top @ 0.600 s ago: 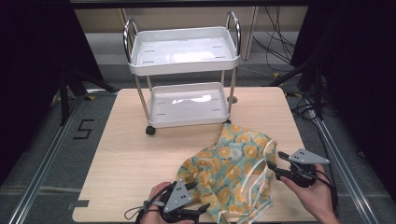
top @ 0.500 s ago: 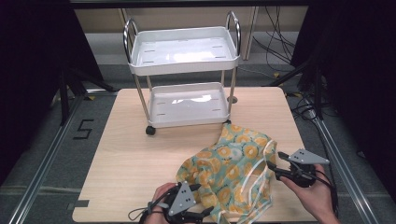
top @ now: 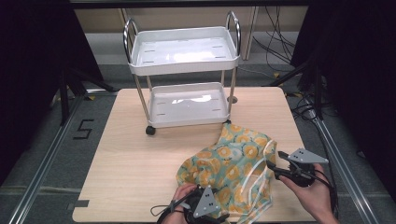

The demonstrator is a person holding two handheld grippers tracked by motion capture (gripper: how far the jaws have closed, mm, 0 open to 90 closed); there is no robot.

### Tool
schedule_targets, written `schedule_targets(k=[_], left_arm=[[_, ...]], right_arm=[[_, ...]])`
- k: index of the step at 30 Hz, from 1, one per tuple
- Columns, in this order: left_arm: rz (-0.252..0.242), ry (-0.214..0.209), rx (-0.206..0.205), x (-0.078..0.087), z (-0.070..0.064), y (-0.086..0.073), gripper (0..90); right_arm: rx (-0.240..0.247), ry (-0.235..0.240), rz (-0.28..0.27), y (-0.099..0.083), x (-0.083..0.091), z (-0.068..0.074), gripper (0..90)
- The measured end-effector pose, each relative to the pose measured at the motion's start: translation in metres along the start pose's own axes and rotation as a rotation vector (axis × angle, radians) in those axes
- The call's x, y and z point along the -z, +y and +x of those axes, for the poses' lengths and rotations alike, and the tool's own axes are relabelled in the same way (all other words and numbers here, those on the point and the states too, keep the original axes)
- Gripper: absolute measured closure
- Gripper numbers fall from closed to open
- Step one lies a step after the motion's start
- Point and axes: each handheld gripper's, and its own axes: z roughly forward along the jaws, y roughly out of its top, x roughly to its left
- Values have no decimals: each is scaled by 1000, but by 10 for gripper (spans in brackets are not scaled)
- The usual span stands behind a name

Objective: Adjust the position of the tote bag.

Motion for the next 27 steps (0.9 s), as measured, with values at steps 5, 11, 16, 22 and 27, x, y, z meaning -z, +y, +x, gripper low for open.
schedule_targets(k=[5, 11, 16, 22, 27], left_arm=[[31, -8, -22, -12, -1, 0, 233], [92, -16, -58, -22, -6, -7, 247], [103, -21, -63, -17, -5, -11, 246], [173, -7, -40, -22, 2, -22, 277], [211, 7, -79, -23, 6, -25, 319]], right_arm=[[-9, -4, -1, 0, 0, 1, 401], [-34, -4, 1, 0, 0, 3, 399], [12, 1, -7, 0, 0, 1, 397], [19, -2, -12, 0, -1, 1, 396], [-30, 6, 10, 0, 2, 5, 395]])
